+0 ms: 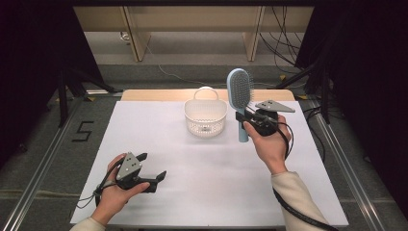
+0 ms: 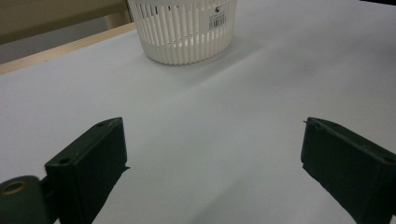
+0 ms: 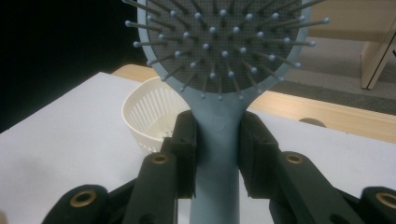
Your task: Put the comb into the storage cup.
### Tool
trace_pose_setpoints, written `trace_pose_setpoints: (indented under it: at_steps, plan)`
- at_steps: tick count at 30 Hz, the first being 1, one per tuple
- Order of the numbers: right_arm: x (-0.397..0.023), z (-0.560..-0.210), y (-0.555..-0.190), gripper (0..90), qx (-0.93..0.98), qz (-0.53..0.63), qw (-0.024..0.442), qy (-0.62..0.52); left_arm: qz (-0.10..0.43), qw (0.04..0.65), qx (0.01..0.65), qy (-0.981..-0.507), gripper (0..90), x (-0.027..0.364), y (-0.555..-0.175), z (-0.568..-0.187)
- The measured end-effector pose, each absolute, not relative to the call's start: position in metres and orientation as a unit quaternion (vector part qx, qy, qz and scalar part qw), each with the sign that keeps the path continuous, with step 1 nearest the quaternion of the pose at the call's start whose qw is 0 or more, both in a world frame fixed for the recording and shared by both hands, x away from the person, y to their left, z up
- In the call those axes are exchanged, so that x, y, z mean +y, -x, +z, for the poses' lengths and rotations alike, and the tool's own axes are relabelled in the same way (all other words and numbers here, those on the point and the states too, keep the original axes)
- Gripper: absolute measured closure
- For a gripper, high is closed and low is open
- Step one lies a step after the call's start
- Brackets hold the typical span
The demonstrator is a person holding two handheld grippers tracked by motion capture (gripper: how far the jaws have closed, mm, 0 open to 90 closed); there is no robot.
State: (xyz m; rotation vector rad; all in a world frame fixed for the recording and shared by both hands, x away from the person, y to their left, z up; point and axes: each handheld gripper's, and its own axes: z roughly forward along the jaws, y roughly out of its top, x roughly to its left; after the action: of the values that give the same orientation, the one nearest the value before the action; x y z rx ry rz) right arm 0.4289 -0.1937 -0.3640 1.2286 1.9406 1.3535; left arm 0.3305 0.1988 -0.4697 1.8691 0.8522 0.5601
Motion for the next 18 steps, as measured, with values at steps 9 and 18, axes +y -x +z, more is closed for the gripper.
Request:
trace_pose_setpoints:
  at_steps: [9, 18]
  plan:
    - [-0.1927, -0.3634, -0.4304, 70.5, 0.707, 0.495, 0.236, -0.448, 0.23, 0.485, 0.35, -0.768, 6.5, 0.1987, -0.3306, -0.4699]
    - [-0.191, -0.3638, -0.4321, 70.5, 0.707, 0.495, 0.236, -0.447, 0.23, 0.485, 0.35, -0.767, 6.6, 0.1988, -0.3305, -0.4697]
